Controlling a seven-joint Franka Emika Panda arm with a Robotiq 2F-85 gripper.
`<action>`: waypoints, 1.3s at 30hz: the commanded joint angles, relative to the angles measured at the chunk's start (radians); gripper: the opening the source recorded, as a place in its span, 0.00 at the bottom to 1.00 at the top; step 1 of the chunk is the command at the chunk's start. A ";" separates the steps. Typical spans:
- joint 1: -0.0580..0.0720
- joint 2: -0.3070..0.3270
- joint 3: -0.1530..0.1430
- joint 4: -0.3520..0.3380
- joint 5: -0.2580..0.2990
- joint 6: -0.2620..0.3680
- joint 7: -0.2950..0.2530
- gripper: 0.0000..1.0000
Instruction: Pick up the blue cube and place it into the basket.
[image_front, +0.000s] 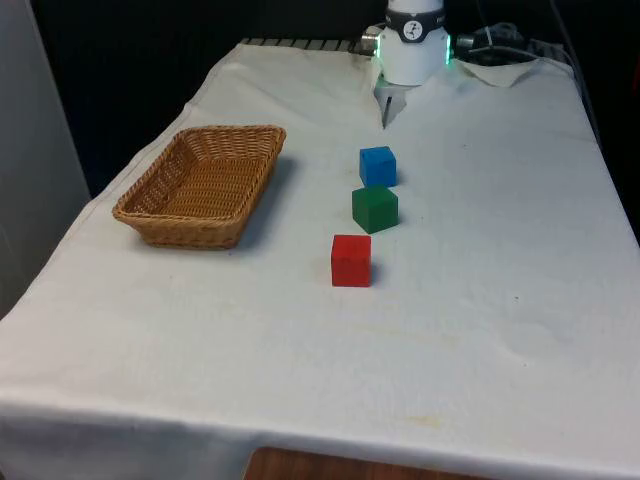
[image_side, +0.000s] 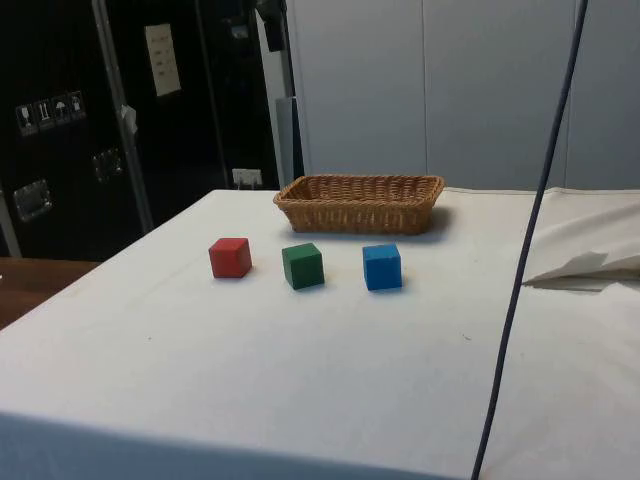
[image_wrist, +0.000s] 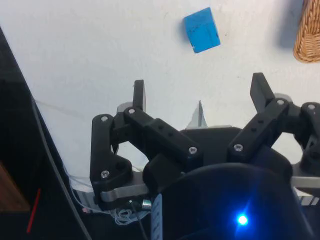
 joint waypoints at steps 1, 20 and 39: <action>0.000 0.000 0.001 -0.001 0.000 0.000 0.002 1.00; 0.005 -0.072 0.018 -0.133 -0.042 0.059 0.065 1.00; 0.004 -0.188 0.036 -0.335 -0.075 0.175 0.108 1.00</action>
